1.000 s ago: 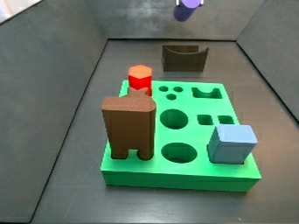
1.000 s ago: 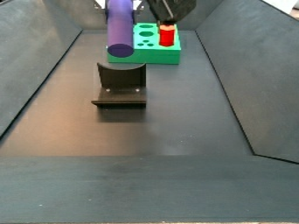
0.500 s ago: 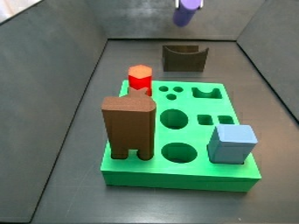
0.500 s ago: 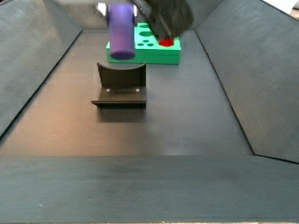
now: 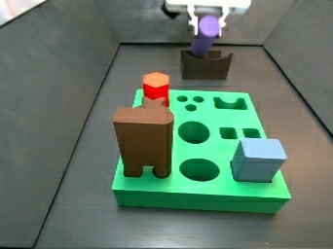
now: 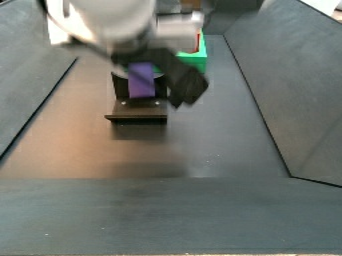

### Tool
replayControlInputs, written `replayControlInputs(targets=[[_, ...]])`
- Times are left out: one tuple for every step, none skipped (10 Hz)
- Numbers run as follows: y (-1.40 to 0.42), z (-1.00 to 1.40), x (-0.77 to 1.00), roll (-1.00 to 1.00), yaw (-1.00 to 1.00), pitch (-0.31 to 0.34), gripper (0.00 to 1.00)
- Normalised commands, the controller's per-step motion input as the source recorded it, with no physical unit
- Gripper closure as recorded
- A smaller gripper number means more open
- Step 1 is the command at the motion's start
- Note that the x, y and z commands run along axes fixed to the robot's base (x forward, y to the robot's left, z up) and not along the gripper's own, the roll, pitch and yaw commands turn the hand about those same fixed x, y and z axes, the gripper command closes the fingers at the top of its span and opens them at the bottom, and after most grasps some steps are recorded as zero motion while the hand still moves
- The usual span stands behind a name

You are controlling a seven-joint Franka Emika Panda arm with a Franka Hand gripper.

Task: Pick up the round object. Move up. Place the round object on the fixture. Regrasp the round object. Move to above the board. Insert the round object.
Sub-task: Place the round object on the fixture, then regrasp the round object.

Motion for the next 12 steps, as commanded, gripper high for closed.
replayControlInputs(targets=[[0.13,-1.00,0.18,-0.17,-0.19,0.029,1.00],[0.11,-0.78,0.15,-0.16,-0.16,-0.018,1.00],[0.10,-0.65,0.13,-0.15,-0.15,-0.031,1.00],[0.07,-0.43,0.10,-0.15,-0.11,-0.051,1.00],[0.05,-0.40,0.07,-0.12,-0.09,-0.064,1.00],[0.05,-0.40,0.07,-0.11,-0.07,-0.069,1.00],[0.05,-0.40,0.07,-0.11,-0.05,-0.069,1.00],[0.05,-0.40,0.07,-0.11,-0.03,-0.068,1.00],[-0.50,-0.17,0.00,0.00,0.00,0.000,1.00],[0.00,0.00,0.00,0.00,0.00,0.000,0.00],[0.00,1.00,0.00,0.03,0.00,-0.001,0.00],[0.00,1.00,-0.01,0.04,0.01,0.003,0.00]])
